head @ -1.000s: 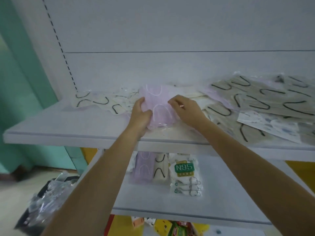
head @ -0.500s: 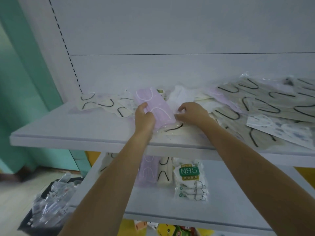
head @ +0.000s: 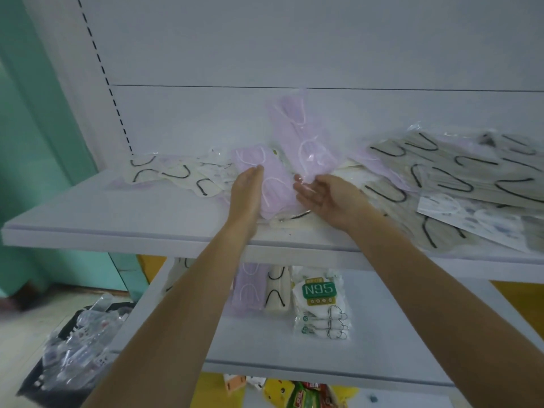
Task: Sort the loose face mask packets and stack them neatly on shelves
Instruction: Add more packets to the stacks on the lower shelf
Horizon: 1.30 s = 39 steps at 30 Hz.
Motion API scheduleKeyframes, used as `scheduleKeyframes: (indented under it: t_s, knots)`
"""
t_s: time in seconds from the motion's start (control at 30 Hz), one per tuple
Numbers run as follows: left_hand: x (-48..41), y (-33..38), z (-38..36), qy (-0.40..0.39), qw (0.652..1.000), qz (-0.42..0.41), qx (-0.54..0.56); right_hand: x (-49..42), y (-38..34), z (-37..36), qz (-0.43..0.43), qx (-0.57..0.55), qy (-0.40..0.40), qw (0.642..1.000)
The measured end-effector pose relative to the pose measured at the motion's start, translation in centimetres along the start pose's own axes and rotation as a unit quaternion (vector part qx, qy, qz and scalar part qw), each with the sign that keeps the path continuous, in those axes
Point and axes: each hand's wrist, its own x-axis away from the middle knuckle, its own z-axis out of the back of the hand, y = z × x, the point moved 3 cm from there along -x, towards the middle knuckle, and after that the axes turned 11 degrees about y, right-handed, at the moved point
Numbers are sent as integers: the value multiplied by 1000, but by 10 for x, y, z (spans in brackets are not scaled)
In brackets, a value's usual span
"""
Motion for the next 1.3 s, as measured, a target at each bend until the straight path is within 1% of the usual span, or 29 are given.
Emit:
scheduleKeyframes:
  t_s: [0.07,0.1,0.17,0.2,0.23,0.3,0.33,0.37,0.43,0.47,0.53,0.57,0.6,0.67,0.77,0.83,0.87,0.93,1.0,1.07,1.13,1.23,1.3]
  knots:
    - [-1,-1,-1,-20,1000,-7,14,10,12,-3,-5,106,-17,994]
    - [-2,-2,0,-26,1000,-13,6,14,13,-2,11,168,-9,986]
    - [-2,-5,1,-16,999,-26,-25,19,7,2,84,273,34,958]
    - [-1,-6,2,-8,999,-38,-38,18,1,8,135,328,66,933]
    - [-2,-7,2,-1,998,-50,-47,17,-6,15,200,387,97,895]
    - [-3,-9,4,2,997,-61,-56,18,-18,25,337,492,134,792]
    - [-4,-9,4,-2,996,-61,-58,18,-23,29,385,523,137,748]
    - [-3,-9,4,-8,997,-60,-57,17,-26,33,414,543,129,719]
    - [-4,-9,4,-13,997,-57,-55,11,-27,38,423,587,82,686]
    - [-3,-8,4,-9,997,-53,-55,8,-23,37,414,626,51,659]
    - [-3,-7,3,0,997,-45,-59,2,-11,33,384,722,2,576]
    - [-4,-7,2,1,997,-41,-61,0,-4,30,365,753,-17,547]
    - [-4,-7,1,-1,998,-37,-59,1,3,25,351,766,-35,538]
    - [-3,-7,0,-5,998,-36,-53,6,14,16,344,754,-66,556]
    - [-2,-7,0,-13,995,-70,-71,18,25,8,371,717,-97,582]
    - [0,-6,1,-21,992,-89,-83,23,27,8,387,687,-102,606]
    - [3,-4,1,-27,991,-99,-81,25,25,9,398,669,-93,621]
    - [10,1,4,-24,989,-134,-63,25,20,12,410,633,-47,655]
    - [19,8,8,4,984,-178,-23,26,15,15,412,602,3,684]
    - [26,13,13,21,980,-195,24,29,11,14,412,563,26,716]
    - [31,19,18,14,982,-184,48,32,6,8,416,524,29,743]
    - [34,36,26,-24,981,-185,50,37,3,-5,404,469,18,785]
    - [37,47,37,-52,977,-202,37,46,6,-15,409,446,12,796]
